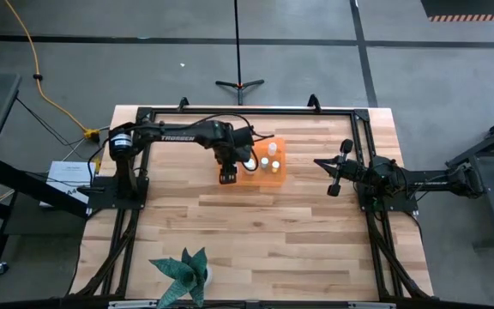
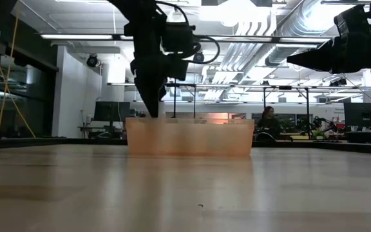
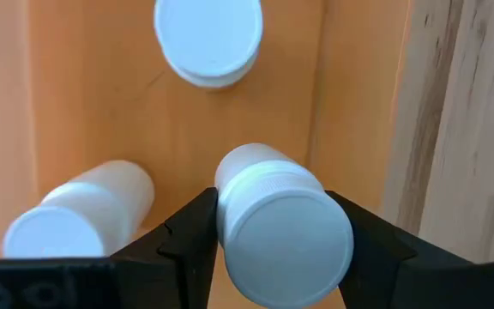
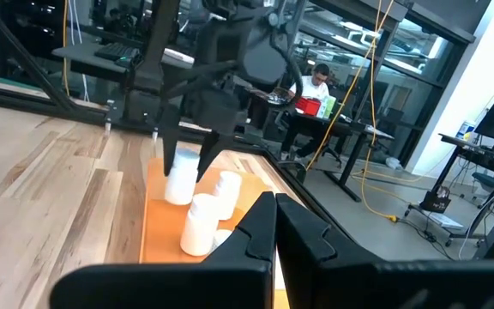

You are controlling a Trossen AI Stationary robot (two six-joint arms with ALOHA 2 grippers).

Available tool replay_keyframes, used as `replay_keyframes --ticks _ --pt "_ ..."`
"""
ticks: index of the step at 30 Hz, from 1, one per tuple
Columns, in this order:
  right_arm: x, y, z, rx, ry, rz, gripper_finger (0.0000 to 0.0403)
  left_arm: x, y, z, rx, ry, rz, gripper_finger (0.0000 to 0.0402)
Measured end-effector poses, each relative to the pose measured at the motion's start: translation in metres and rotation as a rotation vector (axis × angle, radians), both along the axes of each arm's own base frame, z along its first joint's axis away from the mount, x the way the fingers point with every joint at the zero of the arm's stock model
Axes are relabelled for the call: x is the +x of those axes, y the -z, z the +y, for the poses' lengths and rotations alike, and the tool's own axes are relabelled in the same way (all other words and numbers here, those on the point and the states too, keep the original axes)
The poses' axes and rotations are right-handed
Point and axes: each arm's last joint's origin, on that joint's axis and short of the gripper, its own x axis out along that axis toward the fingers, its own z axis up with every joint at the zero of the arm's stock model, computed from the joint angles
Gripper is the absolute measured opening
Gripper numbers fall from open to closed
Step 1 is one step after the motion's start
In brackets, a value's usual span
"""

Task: Pick and place pill bottles into a basket
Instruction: Put the white pill bottle in the orange bin, then return to Home Position

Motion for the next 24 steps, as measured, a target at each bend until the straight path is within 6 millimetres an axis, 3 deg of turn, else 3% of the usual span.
replay_keyframes --ticks 4,12,17,19,24 --pt "0.0 0.0 0.0 0.0 0.0 0.0 0.0 -0.001 0.007 -0.001 -0.03 -0.025 -0.006 0.0226" --pt "0.0 0.0 0.0 0.0 0.0 0.0 0.0 0.001 0.007 -0.001 -0.018 -0.039 -0.024 0.0279" --pt "0.0 0.0 0.0 0.0 0.0 0.0 0.0 0.0 0.005 -0.001 -0.014 -0.037 -0.014 0.0286" --pt "0.0 0.0 0.0 0.0 0.0 0.0 0.0 -0.002 -0.005 0.001 -0.034 -0.034 -0.042 0.028" --pt "0.0 0.0 0.0 0.003 0.0 0.0 0.0 -0.02 -0.054 0.012 -0.082 -0.038 -0.292 0.023"
